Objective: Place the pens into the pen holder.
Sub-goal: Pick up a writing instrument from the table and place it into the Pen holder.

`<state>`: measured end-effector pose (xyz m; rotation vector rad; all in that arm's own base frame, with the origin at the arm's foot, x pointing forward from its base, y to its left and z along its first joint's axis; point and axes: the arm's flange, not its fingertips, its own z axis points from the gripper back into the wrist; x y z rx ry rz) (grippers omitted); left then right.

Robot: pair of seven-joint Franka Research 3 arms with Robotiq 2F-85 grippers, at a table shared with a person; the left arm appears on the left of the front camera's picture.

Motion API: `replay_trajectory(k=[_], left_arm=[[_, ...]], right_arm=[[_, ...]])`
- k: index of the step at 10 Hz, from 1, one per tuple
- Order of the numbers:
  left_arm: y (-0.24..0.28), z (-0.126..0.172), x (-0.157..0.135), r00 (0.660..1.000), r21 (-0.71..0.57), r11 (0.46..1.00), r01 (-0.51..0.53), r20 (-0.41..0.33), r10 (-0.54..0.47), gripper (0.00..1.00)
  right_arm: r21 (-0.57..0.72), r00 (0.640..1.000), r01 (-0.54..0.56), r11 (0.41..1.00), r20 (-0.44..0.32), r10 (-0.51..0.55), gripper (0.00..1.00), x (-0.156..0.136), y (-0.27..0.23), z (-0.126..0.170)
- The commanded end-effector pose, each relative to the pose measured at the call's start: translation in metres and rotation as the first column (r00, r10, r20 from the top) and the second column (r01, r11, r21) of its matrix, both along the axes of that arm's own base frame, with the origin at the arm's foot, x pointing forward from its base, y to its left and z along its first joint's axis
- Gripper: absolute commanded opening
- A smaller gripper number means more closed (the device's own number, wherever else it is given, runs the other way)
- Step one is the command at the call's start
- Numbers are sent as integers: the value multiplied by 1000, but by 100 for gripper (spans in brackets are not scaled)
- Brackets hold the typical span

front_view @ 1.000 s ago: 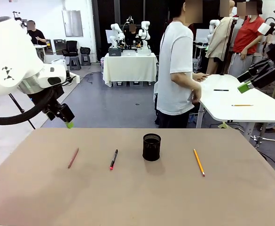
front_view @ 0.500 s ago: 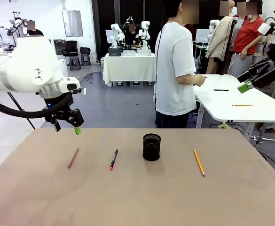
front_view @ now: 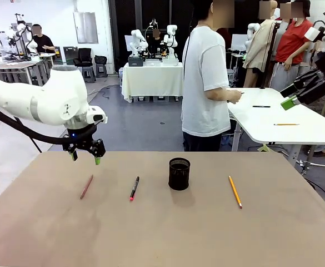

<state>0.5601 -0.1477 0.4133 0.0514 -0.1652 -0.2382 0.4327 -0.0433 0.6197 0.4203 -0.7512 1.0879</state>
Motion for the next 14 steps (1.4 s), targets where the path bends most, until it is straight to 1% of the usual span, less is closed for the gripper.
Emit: replay_trajectory(k=[1, 2, 3, 4, 5, 6, 7, 10, 11, 12, 13, 14], left_arm=[[12, -15, 7, 998, 11, 998, -54, -13, 54, 100], [14, -26, 4, 996, -20, 996, -89, -15, 88, 100], [17, -39, 3, 990, -60, 990, -130, -55, 127, 100], [23, -50, 3, 985, -74, 985, -154, -84, 148, 100], [28, -54, 4, 982, -72, 983, -170, -89, 164, 100], [29, -46, 4, 981, -78, 978, -192, -49, 188, 100], [23, -54, 6, 988, -52, 990, -131, -94, 125, 100], [23, -55, 6, 986, -63, 987, -145, -92, 139, 100], [13, -62, 21, 970, -52, 971, -234, -79, 229, 100], [6, -70, 35, 964, -11, 965, -262, -48, 261, 100], [1, -74, 41, 964, -3, 965, -260, -52, 260, 100], [-1, -73, 43, 967, -16, 967, -254, -16, 253, 100]], right_arm=[[0, 1000, -3, 1000, 3, 3, 100, 0, 0, 1], [0, 1000, -3, 1000, 3, 3, 100, 0, 0, 1], [0, 1000, -3, 1000, 3, 3, 100, 0, 0, 1], [0, 1000, -3, 1000, 3, 3, 100, 0, 0, 1], [0, 1000, -3, 1000, 3, 3, 100, 0, 0, 1], [0, 1000, -3, 1000, 3, 3, 100, 0, 0, 1], [0, 1000, -3, 1000, 3, 3, 100, 0, 0, 1], [0, 1000, -3, 1000, 3, 3, 100, 0, 0, 1], [0, 1000, -3, 1000, 3, 3, 100, 0, 0, 1], [0, 1000, -3, 1000, 3, 3, 100, 0, 0, 1], [0, 1000, -3, 1000, 3, 3, 100, 0, 0, 1], [0, 1000, -3, 1000, 3, 3, 100, 0, 0, 1]])
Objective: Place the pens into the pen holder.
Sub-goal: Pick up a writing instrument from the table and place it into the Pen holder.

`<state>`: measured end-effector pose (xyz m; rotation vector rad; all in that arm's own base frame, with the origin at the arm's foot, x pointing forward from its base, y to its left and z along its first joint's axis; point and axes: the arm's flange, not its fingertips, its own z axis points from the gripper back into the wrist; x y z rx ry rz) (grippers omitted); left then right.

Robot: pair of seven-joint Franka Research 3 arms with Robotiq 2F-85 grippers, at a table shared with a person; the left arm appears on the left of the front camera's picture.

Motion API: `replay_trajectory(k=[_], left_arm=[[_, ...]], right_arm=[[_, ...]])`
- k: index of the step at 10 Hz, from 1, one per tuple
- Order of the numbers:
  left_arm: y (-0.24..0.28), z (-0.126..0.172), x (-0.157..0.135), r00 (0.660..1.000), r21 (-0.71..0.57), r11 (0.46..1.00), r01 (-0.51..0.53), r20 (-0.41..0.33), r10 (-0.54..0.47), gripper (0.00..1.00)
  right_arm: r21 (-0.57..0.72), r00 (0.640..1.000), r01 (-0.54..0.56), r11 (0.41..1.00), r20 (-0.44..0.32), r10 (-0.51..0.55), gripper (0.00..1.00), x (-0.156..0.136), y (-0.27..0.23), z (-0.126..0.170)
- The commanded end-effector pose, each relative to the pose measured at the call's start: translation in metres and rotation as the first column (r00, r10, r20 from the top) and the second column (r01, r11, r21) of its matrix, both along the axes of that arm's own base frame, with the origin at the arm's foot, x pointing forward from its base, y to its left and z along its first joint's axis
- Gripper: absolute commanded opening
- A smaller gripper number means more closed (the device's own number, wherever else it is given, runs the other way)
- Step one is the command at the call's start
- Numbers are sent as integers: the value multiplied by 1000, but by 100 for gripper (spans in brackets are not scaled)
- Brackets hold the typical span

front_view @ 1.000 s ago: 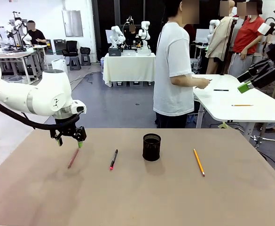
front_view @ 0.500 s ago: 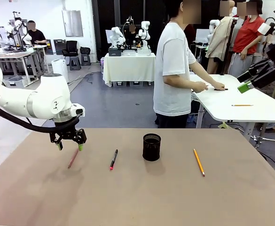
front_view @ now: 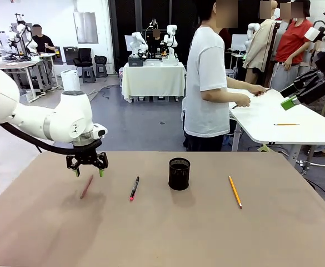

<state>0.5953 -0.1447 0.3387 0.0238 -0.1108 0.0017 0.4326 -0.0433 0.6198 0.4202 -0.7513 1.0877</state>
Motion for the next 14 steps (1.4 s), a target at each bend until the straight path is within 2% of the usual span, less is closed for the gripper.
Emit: replay_trajectory(k=[1, 5, 9, 14], left_arm=[[-6, -1, 11, 998, 52, 998, -29, 54, 27, 100], [7, -22, 17, 999, 32, 999, -43, -32, 44, 100], [15, -32, 25, 998, 17, 1000, -14, -58, 15, 100], [14, -32, 27, 997, 6, 1000, -11, -82, 11, 3]], right_arm=[[0, 1000, -3, 1000, 3, 3, 100, 0, 0, 1], [0, 1000, -3, 1000, 3, 3, 100, 0, 0, 1], [0, 1000, -3, 1000, 3, 3, 100, 0, 0, 1], [0, 1000, -3, 1000, 3, 3, 100, 0, 0, 1]])
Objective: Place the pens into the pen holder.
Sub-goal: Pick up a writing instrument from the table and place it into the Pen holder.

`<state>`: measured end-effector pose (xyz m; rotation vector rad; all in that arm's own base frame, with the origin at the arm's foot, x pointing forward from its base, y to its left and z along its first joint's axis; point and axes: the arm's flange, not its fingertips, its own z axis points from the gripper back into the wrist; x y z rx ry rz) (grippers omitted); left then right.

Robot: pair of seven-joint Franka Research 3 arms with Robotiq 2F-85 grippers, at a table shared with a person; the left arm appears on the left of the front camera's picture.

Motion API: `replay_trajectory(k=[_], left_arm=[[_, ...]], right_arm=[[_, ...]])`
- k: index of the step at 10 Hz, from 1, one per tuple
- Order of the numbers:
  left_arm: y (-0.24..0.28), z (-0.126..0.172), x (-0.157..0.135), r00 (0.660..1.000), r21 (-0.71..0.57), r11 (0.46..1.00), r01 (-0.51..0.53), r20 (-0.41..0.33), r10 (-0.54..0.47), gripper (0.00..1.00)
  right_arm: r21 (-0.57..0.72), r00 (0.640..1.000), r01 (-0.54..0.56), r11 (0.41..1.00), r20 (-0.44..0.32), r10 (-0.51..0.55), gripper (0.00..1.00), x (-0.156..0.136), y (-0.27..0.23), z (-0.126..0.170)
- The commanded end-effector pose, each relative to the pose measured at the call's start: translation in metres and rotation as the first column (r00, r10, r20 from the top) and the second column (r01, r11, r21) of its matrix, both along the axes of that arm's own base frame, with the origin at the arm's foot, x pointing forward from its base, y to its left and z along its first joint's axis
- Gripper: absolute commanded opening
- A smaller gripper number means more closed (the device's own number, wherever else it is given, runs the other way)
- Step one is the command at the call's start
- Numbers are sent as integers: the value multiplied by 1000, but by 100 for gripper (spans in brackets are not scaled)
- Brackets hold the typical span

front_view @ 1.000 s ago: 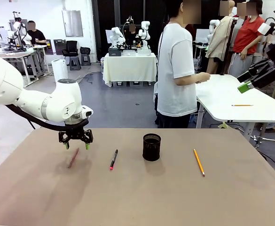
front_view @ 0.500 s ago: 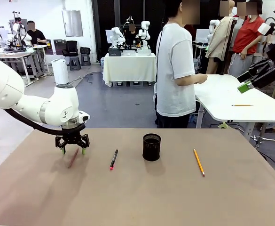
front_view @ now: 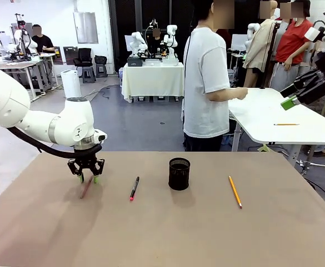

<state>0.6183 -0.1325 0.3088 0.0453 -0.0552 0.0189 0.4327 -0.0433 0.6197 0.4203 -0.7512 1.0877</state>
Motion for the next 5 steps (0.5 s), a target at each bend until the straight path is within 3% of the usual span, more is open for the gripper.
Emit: replay_trajectory(k=[1, 5], left_arm=[[3, -2, 3, 999, -12, 1000, 3, -37, -3, 0], [2, 1, 2, 996, -23, 1000, 7, -94, -9, 0]], right_arm=[[0, 1000, -3, 1000, 3, 3, 100, 0, 0, 1], [0, 1000, -3, 1000, 3, 3, 100, 0, 0, 1]])
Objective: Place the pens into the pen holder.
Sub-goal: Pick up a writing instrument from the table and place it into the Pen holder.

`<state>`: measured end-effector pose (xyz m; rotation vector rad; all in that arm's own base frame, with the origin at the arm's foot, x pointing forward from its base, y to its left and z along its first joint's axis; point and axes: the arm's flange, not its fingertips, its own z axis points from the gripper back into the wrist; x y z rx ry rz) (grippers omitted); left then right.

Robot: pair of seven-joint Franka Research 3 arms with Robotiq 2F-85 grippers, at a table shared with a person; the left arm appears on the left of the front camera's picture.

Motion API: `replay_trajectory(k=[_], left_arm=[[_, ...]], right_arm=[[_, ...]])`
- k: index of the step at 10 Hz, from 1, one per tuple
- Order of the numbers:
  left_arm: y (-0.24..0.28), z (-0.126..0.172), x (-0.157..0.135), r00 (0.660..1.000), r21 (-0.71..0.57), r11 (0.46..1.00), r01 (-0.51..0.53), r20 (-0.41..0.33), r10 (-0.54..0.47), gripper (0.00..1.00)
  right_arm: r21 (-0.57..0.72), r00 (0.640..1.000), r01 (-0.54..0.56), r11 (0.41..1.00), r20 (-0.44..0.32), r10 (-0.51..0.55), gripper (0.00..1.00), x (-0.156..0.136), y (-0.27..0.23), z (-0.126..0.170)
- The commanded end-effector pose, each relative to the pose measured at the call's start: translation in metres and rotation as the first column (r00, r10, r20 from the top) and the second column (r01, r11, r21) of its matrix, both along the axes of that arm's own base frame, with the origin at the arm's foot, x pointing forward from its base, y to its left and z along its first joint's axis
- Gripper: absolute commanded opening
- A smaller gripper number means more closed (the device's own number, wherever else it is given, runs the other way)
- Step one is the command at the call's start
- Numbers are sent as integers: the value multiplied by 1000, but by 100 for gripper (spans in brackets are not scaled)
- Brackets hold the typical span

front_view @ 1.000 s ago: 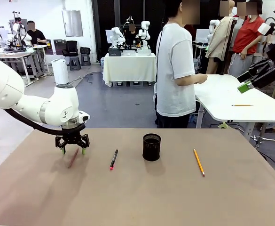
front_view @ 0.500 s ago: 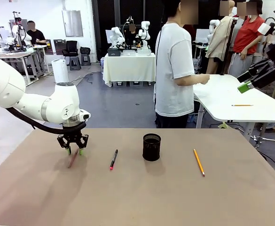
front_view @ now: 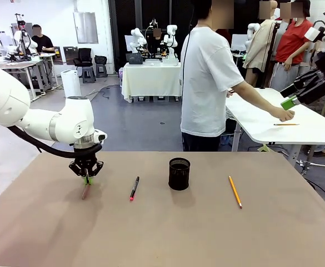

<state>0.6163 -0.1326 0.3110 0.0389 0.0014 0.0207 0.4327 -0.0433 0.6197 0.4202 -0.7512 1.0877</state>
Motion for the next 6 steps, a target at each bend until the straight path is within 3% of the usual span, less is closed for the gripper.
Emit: replay_trajectory(k=[1, 4, 6], left_arm=[[5, 1, 2, 998, -30, 999, 16, -60, -17, 0], [27, 37, -11, 979, -307, 945, 115, -125, -160, 0], [40, 72, -27, 957, -470, 857, 209, -84, -279, 0]], right_arm=[[0, 1000, -3, 1000, 3, 3, 100, 0, 0, 1], [0, 1000, -3, 1000, 3, 3, 100, 0, 0, 1], [0, 1000, -3, 1000, 3, 3, 100, 0, 0, 1]])
